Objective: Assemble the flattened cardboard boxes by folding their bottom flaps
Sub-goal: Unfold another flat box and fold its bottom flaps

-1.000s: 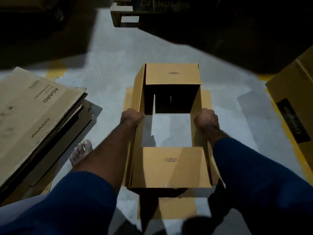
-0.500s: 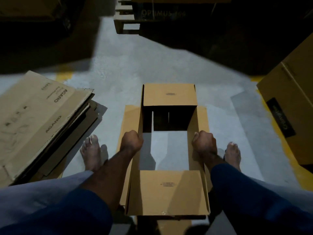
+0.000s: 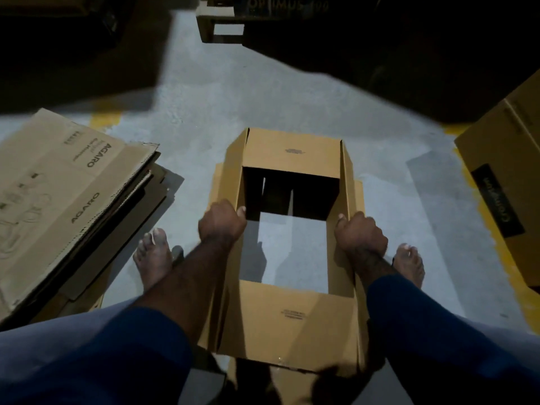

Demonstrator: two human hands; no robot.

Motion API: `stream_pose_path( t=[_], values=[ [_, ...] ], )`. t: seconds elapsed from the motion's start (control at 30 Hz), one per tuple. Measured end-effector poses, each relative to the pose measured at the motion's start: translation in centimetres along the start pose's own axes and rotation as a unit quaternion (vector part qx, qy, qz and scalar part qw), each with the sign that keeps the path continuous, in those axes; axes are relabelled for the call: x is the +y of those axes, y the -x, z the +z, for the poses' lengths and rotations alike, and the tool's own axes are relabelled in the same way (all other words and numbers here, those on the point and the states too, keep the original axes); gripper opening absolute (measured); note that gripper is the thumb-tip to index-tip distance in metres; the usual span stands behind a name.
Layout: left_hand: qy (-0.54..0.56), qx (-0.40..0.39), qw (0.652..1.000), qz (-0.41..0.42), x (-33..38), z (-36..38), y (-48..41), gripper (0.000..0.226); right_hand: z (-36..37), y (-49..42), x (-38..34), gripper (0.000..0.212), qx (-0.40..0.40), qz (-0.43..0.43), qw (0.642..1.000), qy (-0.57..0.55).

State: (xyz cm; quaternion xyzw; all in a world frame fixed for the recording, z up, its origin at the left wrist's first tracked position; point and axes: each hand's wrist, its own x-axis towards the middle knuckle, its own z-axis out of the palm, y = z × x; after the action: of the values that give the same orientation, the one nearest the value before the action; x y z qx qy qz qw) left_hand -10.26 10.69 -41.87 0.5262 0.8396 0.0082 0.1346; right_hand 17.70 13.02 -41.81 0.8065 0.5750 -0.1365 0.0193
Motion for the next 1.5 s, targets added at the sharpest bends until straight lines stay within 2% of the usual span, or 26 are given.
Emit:
stream_pose_path(
  t=[0.2,0.33,0.47,0.63,0.8,0.93,1.03,1.07,1.13,1.23,1.3,1.4,1.5],
  values=[
    [-0.029,0.037,0.997,0.053,2.0,-1.7,-5.3,0.046,-1.8,-4.6,-2.0,0.045,0.035,-0.034,0.999,-0.002],
    [-0.05,0.011,0.997,0.065,2.9,-1.7,-6.8,0.037,-2.0,-6.4,-3.1,0.04,0.031,-0.056,0.998,0.028],
    [-0.016,-0.04,0.998,0.04,3.9,-1.5,-7.8,0.025,-2.4,-6.8,-3.5,0.026,0.035,-0.1,0.99,0.089],
    [-0.018,-0.041,0.997,0.062,3.2,-1.0,-5.8,0.027,-3.1,-5.8,-3.0,0.023,0.016,-0.101,0.986,0.13],
    [0.015,-0.019,1.0,0.02,1.1,0.0,-2.9,0.038,-2.4,-5.1,-1.9,0.039,0.005,-0.057,0.996,0.065],
    [0.051,-0.018,0.998,-0.035,0.4,-1.9,-1.0,0.057,-3.9,-3.8,-2.0,0.057,-0.013,0.005,1.0,0.028],
    [0.074,-0.055,0.996,0.002,1.0,-3.9,0.9,0.051,-5.4,-1.1,-2.4,0.053,0.017,0.009,1.0,0.023],
    [0.08,-0.081,0.993,0.033,1.3,-4.3,1.8,0.044,-5.5,-0.2,-2.6,0.049,0.003,-0.007,1.0,0.013],
    [0.09,-0.128,0.984,0.089,1.4,-4.8,4.3,0.031,-5.1,2.4,-3.0,0.041,-0.079,-0.071,0.994,-0.035],
    [0.099,-0.15,0.975,0.133,0.6,-5.0,8.3,0.024,-4.0,7.3,-3.7,0.041,-0.271,-0.196,0.942,-0.006],
    [0.106,-0.147,0.974,0.139,-0.3,-5.2,10.7,0.022,-3.3,10.9,-3.6,0.054,-0.347,-0.233,0.906,0.061],
    [0.121,-0.143,0.975,0.122,-1.9,-6.1,13.2,0.021,-2.5,14.7,-2.8,0.072,-0.367,-0.196,0.905,0.088],
    [0.119,-0.151,0.978,0.081,-2.9,-8.2,14.4,0.032,-4.4,16.6,-2.7,0.074,-0.326,-0.178,0.926,0.06]
  ],
)
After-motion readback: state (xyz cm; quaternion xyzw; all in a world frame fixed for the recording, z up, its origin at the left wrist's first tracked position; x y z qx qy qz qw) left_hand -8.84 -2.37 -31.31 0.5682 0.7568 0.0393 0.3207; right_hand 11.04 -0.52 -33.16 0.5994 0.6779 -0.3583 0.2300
